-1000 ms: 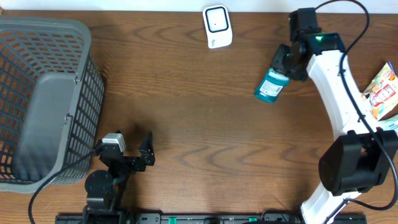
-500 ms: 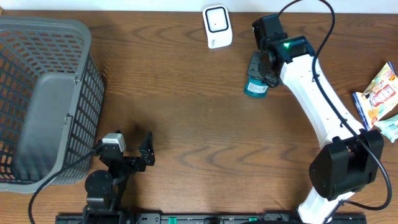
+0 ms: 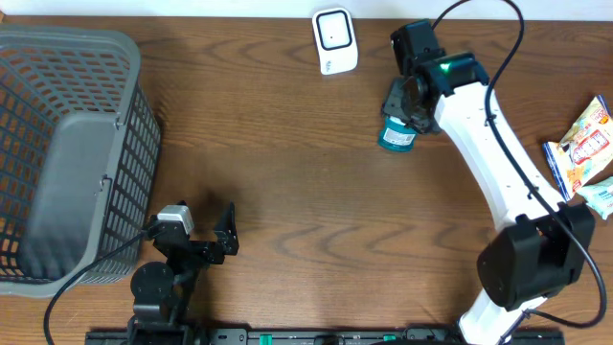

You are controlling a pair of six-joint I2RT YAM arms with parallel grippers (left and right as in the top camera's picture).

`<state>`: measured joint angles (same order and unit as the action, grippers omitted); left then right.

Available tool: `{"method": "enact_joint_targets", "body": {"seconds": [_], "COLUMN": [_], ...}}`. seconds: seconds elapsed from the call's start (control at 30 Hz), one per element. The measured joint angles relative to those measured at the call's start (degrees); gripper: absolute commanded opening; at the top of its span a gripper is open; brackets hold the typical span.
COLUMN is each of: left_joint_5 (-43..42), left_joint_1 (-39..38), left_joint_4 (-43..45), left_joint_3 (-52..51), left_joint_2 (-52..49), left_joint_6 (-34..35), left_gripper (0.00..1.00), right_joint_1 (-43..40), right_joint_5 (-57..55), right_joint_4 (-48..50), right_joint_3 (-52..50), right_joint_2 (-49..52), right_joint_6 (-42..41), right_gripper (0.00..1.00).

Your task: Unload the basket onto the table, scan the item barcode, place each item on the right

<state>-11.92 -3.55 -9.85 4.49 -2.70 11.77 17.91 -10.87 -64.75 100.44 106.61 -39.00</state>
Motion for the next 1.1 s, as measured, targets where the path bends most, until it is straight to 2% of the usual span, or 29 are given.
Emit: {"method": "enact_joint_targets", "body": {"seconds": [0.03,0.17,0.27,0.37,0.4,0.5,0.77,0.9,1.0,1.07,1.1], "left_joint_5": [0.0,0.0,0.0,0.0,0.0,0.0,0.0,0.0,0.0,0.0,0.0], "left_joint_1": [0.0,0.0,0.0,0.0,0.0,0.0,0.0,0.0,0.0,0.0,0.0], "left_joint_4": [0.0,0.0,0.0,0.0,0.0,0.0,0.0,0.0,0.0,0.0,0.0], "left_joint_3": [0.0,0.0,0.0,0.0,0.0,0.0,0.0,0.0,0.0,0.0,0.0], "left_joint_2": [0.0,0.0,0.0,0.0,0.0,0.0,0.0,0.0,0.0,0.0,0.0], "left_joint_6": [0.0,0.0,0.0,0.0,0.0,0.0,0.0,0.0,0.0,0.0,0.0], "left_gripper": [0.98,0.98,0.98,0.98,0.98,0.98,0.98,0.98,0.98,0.98,0.98], "right_joint_1": [0.0,0.0,0.0,0.0,0.0,-0.2,-1.3,-3.0,-5.3,-8.0,-10.1], "right_joint_5": [0.3,3.5,6.8,8.5,9.0,9.2,10.0,12.1,16.4,20.8,24.2], "right_joint_4": [-0.3,-0.4,-3.3,-4.9,-4.8,-0.9,1.7,1.6,1.4,1.1,1.1], "right_joint_3": [0.9,2.6,4.1,3.2,1.3,-1.6,-2.3,-2.3,-2.6,-2.8,-2.8], "right_joint_2": [-1.2,-6.0,-10.2,-10.4,-9.4,-7.3,-5.7,-5.3,-4.9,-4.9,-4.8], "right_joint_6": [0.9,10.3,28.0,46.3,54.8,64.6,71.2,72.0,72.5,72.6,72.8], "right_gripper": [0.99,0.99,0.98,0.96,0.98,0.99,0.98,0.88,0.91,0.99,0.99]}}
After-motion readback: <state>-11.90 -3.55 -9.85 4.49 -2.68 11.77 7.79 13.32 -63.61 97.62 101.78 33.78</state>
